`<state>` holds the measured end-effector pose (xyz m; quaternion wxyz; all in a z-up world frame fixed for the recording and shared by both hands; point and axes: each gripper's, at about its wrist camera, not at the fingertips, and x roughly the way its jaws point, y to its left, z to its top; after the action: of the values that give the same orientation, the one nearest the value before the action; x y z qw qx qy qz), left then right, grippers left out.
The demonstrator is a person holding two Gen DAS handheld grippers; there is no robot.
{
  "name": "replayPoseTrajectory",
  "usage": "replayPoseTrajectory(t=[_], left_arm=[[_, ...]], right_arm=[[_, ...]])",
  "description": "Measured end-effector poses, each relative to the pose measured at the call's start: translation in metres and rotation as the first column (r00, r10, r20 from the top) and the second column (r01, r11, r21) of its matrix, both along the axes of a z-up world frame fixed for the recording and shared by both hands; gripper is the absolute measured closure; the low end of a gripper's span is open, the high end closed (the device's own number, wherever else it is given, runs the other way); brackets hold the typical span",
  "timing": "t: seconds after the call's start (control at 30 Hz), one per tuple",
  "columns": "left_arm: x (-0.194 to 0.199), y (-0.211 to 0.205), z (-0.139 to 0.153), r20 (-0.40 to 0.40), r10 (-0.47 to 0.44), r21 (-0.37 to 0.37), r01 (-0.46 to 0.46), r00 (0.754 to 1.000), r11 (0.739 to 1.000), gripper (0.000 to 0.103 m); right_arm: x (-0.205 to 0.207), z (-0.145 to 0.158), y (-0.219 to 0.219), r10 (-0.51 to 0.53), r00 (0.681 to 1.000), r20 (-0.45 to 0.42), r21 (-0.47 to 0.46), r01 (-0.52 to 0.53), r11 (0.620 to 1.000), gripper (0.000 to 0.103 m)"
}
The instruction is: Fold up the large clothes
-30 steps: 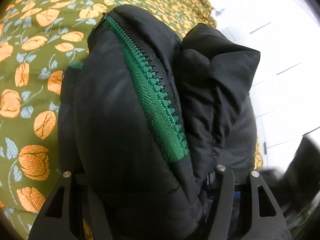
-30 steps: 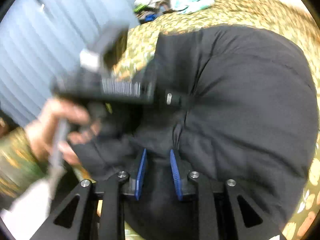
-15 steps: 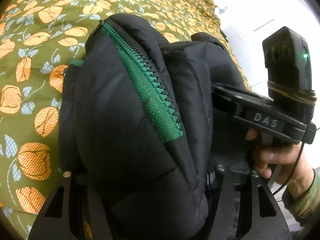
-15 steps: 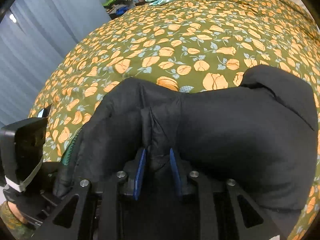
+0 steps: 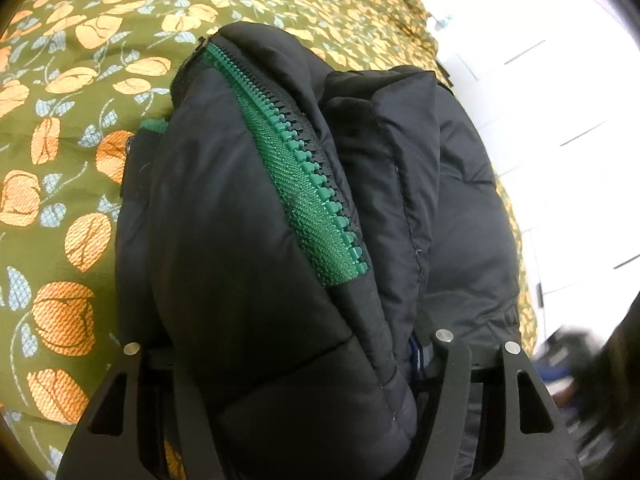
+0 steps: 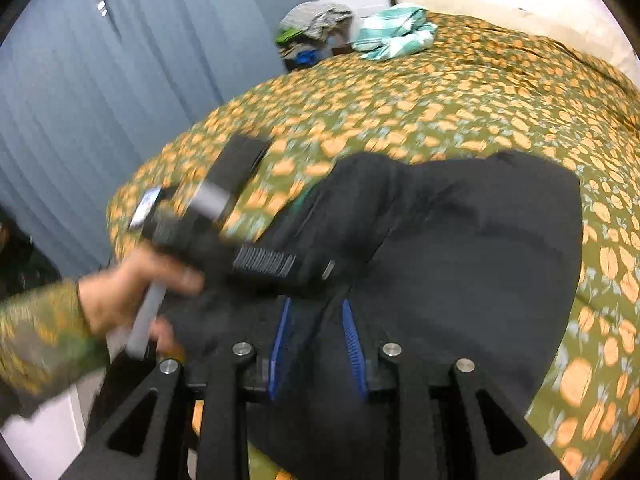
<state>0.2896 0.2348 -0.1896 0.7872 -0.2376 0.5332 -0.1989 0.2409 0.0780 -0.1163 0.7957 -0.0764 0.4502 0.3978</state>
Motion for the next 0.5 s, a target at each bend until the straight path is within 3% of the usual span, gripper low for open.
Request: replayPoseTrajectory(t=[0.07,0.23,0.37,0.5], left_arm=[[-0.006,-0.001,-0.002,-0.002,0.001,0.023,-0.001,1.000,1.000,0.038],[-0.012,-0.005,-0.004,0.007,0.013,0.053,-0.014,1.000,0.998,0.038],[-0.015,-0.002,-0.002,0.009,0.019,0.041,-0.019,1.000,0.999,0.038],[-0.018,0.003,-0.003,0.012,0.019,0.028,-0.020,1.000,0.999,0.037]], right_arm=[[0.001,-0.030,0.001,-0.043,0.998,-0.047,-0.014,0.043,0.999,0.077],[-0.006,-0.044,0.009,-0.028,0.998,0.054,-0.063,0.032,0.998,0.078],[-0.007,-0.019,-0.006,-0.047,0.999,0.008,-0.027,0.047,0.999,0.078],[-0.025,0.023,-0.041,-0.091,0.990,0.110,0.042,0.087,0.995,0.076]])
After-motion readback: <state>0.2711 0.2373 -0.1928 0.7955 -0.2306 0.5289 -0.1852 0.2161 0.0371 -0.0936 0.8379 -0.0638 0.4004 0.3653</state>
